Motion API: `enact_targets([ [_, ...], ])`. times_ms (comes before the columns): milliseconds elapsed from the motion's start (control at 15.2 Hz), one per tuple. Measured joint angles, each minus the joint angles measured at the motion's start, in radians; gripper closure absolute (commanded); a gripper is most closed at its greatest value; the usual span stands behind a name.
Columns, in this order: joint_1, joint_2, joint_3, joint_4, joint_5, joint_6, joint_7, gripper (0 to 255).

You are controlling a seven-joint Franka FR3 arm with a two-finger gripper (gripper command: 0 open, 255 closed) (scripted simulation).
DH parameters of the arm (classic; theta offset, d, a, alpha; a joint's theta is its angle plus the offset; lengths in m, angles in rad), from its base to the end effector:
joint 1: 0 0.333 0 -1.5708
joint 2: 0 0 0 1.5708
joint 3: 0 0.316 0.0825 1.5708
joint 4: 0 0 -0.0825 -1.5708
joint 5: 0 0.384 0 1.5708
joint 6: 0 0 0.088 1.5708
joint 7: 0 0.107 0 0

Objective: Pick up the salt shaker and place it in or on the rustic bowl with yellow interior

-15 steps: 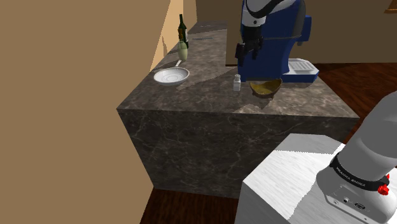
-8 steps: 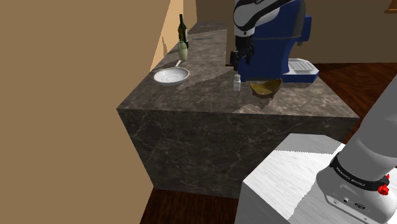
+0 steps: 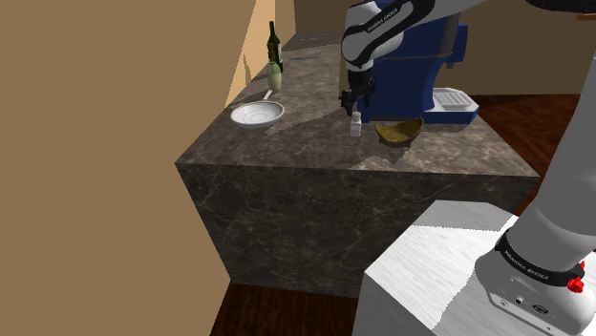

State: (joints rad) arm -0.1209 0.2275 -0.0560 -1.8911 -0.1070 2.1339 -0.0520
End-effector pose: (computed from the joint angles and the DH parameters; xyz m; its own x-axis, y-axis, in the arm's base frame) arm 0.6021 -0.1108 0.3875 0.9978 -0.0665 0.0069 -0.0668 -0.9923 0.1042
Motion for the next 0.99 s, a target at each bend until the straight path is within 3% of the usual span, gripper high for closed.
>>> enact_targets([
  [660, -0.002, 0.029, -0.001, -0.024, -0.002, 0.053, 0.004, 0],
  [726, -0.002, 0.029, -0.001, -0.024, -0.002, 0.053, 0.004, 255],
  [990, -0.001, 0.029, -0.001, -0.023, -0.002, 0.054, 0.004, 255],
])
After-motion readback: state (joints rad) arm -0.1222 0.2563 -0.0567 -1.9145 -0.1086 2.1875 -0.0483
